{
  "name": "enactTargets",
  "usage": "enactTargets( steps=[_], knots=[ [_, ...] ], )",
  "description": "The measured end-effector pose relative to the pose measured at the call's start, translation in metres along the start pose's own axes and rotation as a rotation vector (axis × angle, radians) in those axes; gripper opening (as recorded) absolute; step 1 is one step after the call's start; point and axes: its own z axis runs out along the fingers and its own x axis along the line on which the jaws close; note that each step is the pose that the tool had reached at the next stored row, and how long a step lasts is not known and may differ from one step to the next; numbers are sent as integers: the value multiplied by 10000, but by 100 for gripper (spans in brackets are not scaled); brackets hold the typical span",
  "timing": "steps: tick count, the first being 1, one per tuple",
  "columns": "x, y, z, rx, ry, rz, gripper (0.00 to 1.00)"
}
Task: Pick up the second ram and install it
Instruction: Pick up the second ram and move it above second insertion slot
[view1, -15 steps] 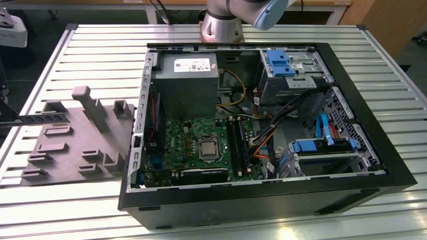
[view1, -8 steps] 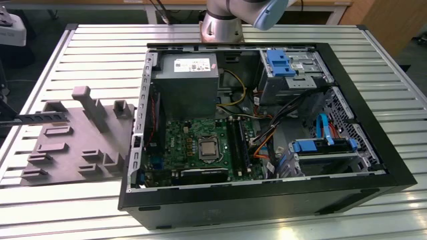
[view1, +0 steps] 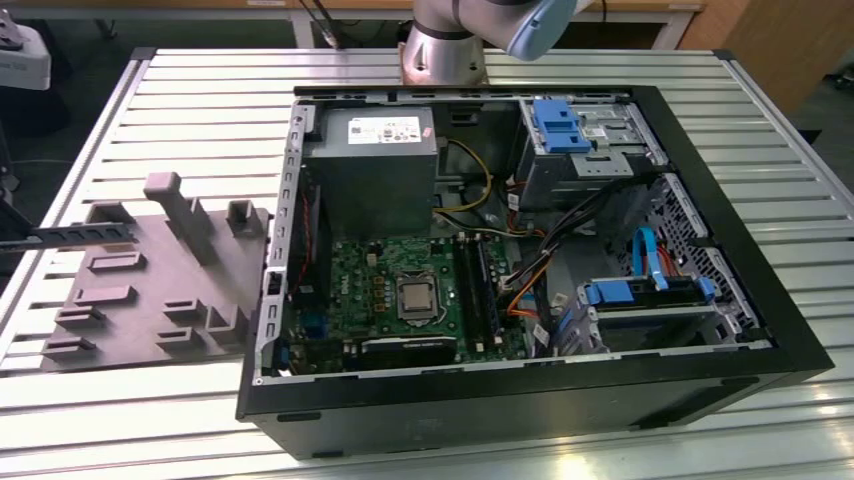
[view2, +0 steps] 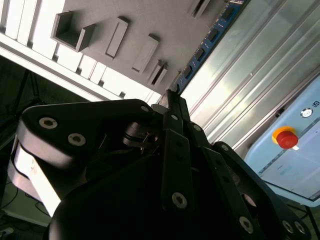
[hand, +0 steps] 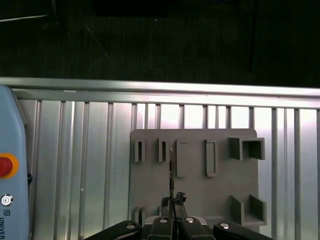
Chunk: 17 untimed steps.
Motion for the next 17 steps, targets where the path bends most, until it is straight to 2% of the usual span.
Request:
enactTargets(
  steps=[17],
  knots=[
    [-1, 2, -38, 0, -1, 0, 12]
  ],
)
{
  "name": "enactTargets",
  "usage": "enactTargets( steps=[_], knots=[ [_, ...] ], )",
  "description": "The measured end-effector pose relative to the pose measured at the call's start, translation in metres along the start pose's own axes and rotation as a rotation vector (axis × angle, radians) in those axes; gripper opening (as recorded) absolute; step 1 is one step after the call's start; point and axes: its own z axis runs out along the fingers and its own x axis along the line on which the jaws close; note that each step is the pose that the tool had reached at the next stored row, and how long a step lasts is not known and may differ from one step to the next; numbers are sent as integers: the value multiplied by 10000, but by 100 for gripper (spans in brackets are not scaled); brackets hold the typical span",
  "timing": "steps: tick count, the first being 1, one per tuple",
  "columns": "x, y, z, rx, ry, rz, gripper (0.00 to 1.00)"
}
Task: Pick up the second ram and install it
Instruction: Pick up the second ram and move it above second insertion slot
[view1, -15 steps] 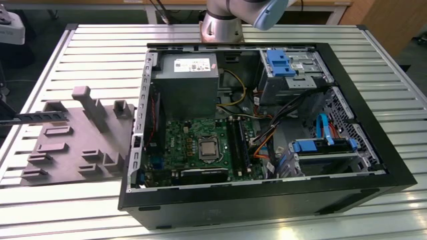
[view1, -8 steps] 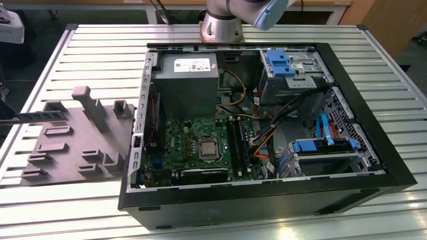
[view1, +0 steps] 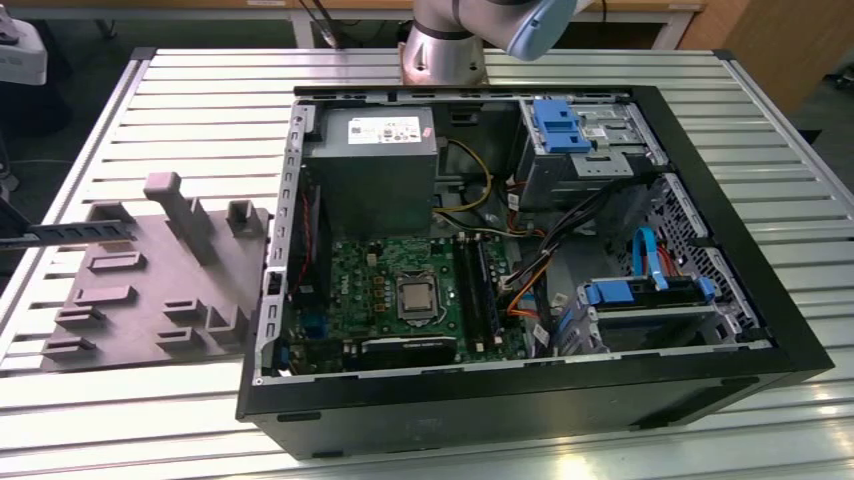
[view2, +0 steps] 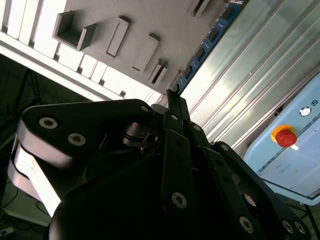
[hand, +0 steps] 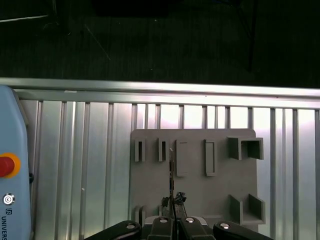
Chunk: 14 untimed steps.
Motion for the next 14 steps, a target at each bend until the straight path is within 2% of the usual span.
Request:
enactTargets(
  steps=[14],
  knots=[
    [-1, 2, -40, 0, 0, 0, 12]
  ],
)
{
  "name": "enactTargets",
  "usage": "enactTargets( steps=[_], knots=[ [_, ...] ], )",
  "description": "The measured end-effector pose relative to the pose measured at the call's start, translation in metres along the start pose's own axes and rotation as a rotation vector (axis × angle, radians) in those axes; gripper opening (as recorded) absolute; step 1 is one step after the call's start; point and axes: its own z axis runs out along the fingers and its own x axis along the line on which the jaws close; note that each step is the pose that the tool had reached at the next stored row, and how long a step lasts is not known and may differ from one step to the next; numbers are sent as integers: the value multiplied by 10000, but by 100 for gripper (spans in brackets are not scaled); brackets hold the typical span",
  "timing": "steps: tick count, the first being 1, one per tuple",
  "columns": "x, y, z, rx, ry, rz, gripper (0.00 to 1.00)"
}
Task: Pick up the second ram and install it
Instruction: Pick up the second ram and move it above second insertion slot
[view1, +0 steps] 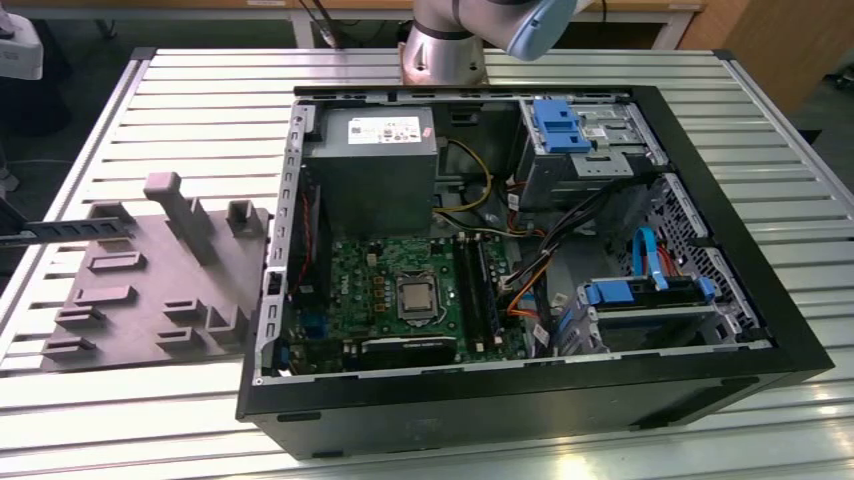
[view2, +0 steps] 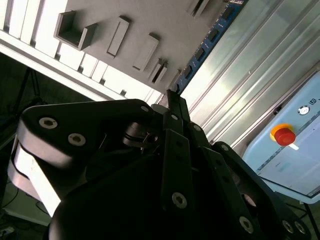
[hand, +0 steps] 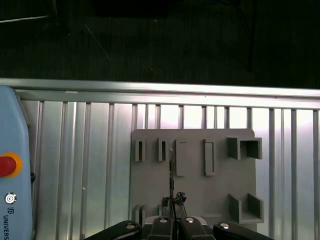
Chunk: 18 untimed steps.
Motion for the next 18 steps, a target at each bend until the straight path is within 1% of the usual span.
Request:
enactTargets(
  steps=[18],
  knots=[
    [-2, 4, -91, -1, 0, 0, 12]
  ],
)
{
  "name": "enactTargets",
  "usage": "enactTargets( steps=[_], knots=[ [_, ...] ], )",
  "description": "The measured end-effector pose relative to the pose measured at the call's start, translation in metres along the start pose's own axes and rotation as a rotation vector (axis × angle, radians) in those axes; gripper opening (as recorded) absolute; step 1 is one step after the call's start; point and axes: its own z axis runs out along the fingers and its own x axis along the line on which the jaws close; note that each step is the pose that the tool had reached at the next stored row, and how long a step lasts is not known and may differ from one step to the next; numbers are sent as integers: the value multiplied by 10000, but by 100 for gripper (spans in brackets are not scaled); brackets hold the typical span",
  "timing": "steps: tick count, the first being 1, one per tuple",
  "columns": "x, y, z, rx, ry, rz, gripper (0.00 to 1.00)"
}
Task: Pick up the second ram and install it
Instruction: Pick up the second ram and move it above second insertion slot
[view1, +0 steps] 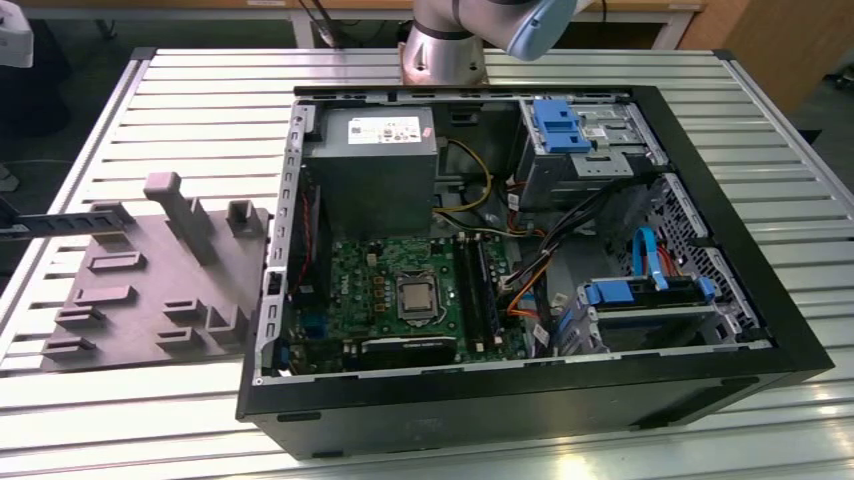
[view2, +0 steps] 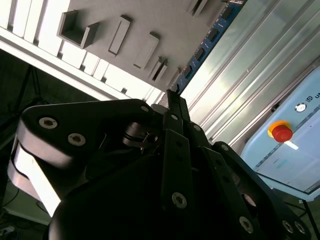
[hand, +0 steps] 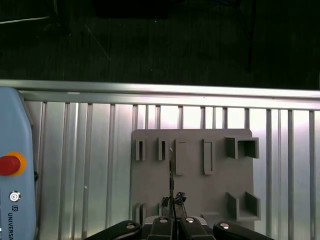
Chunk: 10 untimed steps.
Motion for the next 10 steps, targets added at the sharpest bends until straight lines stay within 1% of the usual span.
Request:
enactTargets(
  steps=[10],
  knots=[
    [-1, 2, -53, 0, -1, -1, 12]
  ],
)
